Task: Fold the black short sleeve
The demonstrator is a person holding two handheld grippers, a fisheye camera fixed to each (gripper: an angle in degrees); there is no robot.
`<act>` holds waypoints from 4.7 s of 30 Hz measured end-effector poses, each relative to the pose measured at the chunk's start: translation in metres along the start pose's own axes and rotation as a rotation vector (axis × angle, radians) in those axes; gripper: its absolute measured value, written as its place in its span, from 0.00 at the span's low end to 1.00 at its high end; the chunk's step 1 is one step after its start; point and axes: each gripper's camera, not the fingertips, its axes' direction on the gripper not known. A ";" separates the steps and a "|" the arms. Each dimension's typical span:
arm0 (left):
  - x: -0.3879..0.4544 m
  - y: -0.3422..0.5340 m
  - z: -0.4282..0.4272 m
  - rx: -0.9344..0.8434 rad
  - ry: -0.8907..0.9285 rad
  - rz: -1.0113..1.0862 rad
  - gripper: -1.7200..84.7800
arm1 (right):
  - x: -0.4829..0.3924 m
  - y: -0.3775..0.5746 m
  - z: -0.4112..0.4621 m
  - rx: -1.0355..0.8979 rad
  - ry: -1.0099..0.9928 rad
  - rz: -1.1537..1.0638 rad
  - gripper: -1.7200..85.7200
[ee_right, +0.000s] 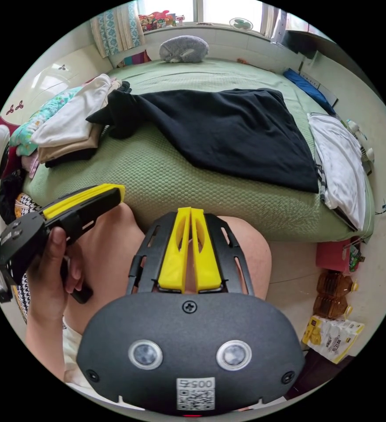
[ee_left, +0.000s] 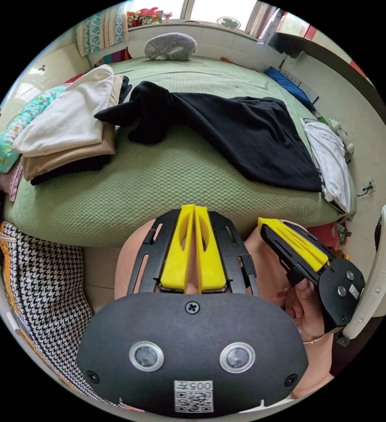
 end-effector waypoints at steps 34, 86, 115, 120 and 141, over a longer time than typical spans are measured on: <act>-0.016 0.003 0.000 0.001 0.028 -0.016 0.02 | -0.016 -0.007 0.005 -0.016 0.064 -0.025 0.01; -0.018 -0.001 0.028 -0.018 0.006 0.002 0.02 | 0.012 -0.030 -0.006 -0.015 0.014 -0.007 0.01; -0.031 -0.037 0.085 -0.127 0.127 0.071 0.02 | 0.063 -0.023 -0.032 0.050 -0.142 0.083 0.01; -0.041 -0.041 0.094 -0.133 0.236 0.097 0.02 | 0.067 -0.047 -0.060 0.315 -0.219 -0.037 0.03; -0.074 -0.059 0.115 -0.078 0.367 0.127 0.02 | -0.028 -0.246 0.041 0.029 -0.095 -0.308 0.08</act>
